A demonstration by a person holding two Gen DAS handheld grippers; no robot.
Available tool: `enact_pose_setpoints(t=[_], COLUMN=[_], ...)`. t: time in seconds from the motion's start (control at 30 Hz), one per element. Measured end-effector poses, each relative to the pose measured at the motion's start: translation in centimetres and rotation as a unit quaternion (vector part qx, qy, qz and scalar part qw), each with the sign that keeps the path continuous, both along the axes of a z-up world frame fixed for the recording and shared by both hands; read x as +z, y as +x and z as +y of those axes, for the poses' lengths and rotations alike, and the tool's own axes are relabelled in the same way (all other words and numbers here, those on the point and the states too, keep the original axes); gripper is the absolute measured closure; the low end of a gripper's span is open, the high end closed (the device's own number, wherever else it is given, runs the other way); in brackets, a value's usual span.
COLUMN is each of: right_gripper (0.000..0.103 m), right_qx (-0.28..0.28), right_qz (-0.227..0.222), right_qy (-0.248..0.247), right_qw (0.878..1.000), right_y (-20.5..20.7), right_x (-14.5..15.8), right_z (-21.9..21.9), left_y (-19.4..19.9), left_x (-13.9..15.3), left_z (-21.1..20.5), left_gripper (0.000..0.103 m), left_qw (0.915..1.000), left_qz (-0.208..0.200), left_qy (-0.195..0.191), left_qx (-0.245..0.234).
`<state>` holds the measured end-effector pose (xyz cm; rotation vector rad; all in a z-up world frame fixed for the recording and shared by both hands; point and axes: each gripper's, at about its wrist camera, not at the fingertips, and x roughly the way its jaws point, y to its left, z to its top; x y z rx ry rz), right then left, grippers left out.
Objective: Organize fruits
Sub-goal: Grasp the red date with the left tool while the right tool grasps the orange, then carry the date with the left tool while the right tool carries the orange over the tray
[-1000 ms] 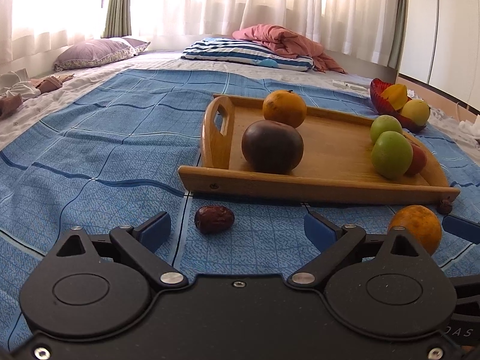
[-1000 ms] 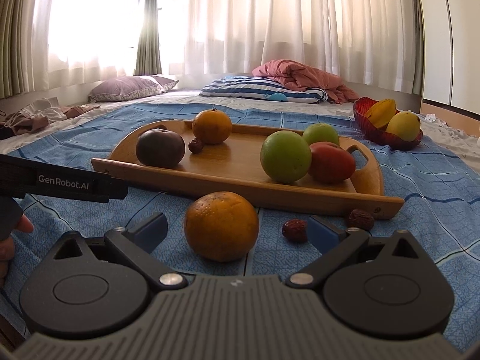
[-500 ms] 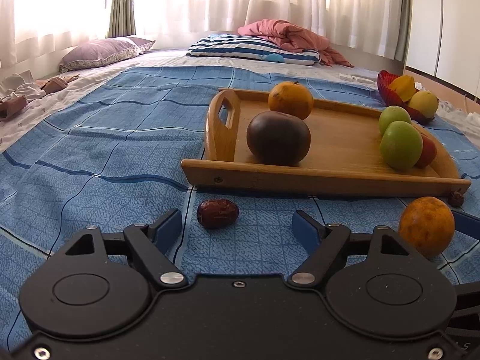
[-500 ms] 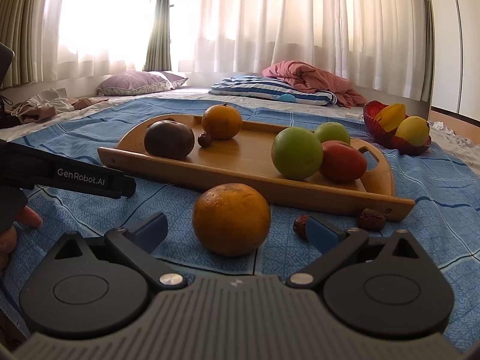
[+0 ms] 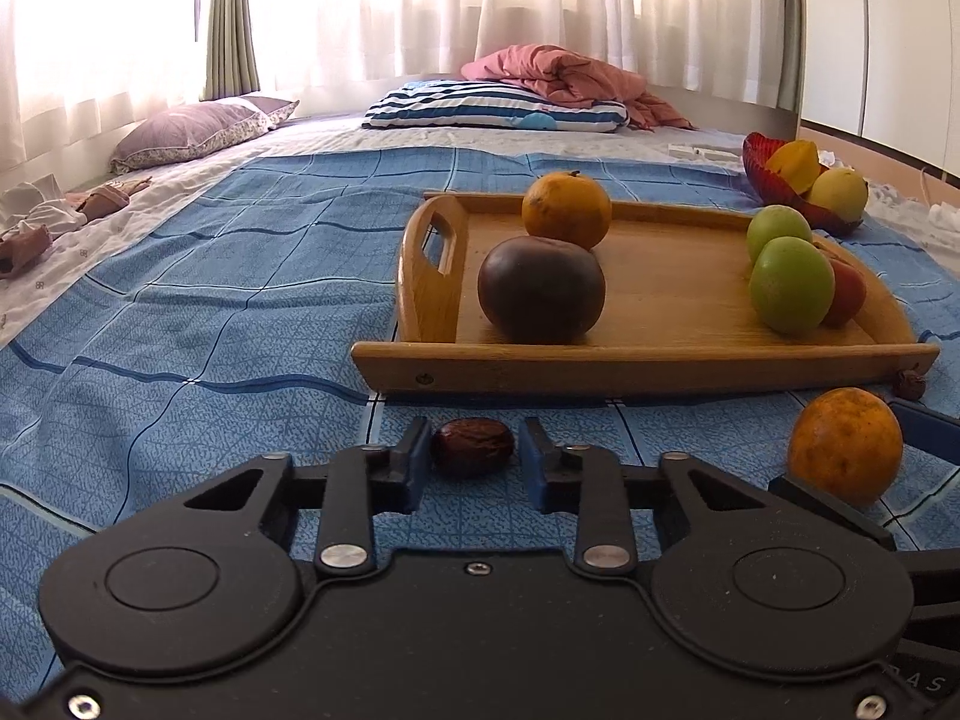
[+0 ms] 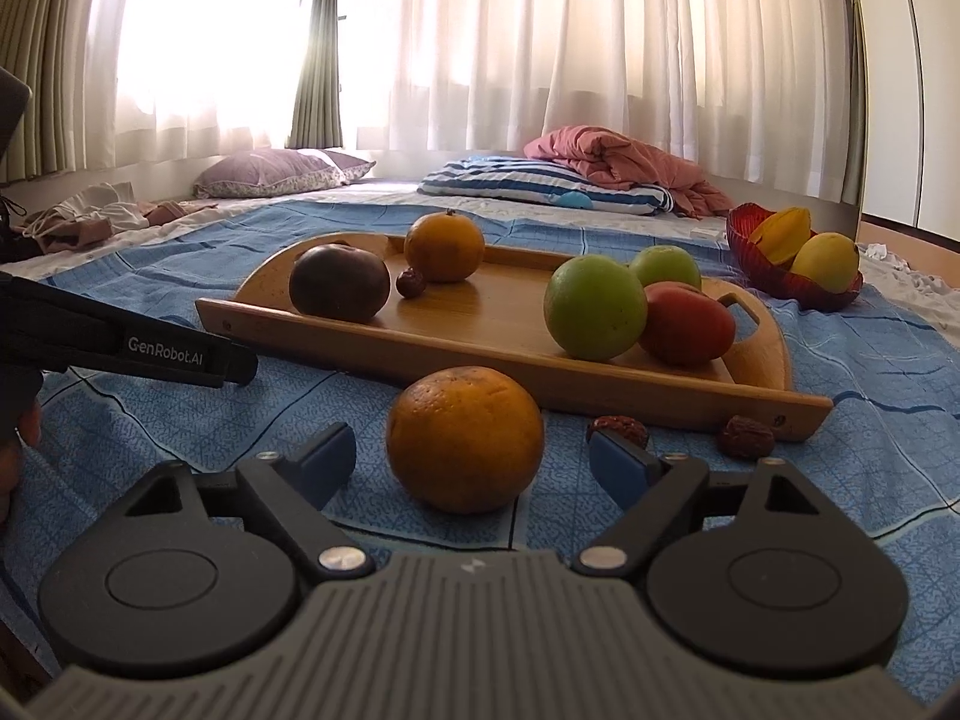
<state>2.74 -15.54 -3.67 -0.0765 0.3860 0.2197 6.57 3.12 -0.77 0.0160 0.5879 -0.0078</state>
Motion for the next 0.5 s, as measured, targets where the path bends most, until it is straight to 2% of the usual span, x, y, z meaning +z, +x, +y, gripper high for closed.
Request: enact_pose_setpoints(t=[0.2, 0.33, 0.43, 0.5], right_gripper=[0.018, 0.030, 0.046, 0.046], right_qx=[0.010, 0.000, -0.008, -0.010], right_qz=[-0.007, 0.008, 0.021, 0.024], right_qy=[-0.004, -0.004, 0.002, 0.011], right_qw=[1.000, 1.000, 1.000, 1.000], right_y=[-0.4, 0.0, 0.3, 0.4], right_x=[0.7, 0.7, 0.7, 0.8], right_z=[0.6, 0.7, 0.5, 0.2], left_y=[-0.4, -0.7, -0.9, -0.9], left_x=[0.6, 1.2, 1.7, 1.9], left_z=[-0.9, -1.5, -1.9, -2.0], left_gripper=[0.075, 0.075, 0.075, 0.075], left_qw=[0.9997, 0.9993, 0.9991, 0.9990], left_qz=[-0.010, -0.018, -0.022, -0.023], left_qy=[0.016, 0.023, 0.024, 0.022], left_qx=[-0.012, -0.024, -0.029, -0.031])
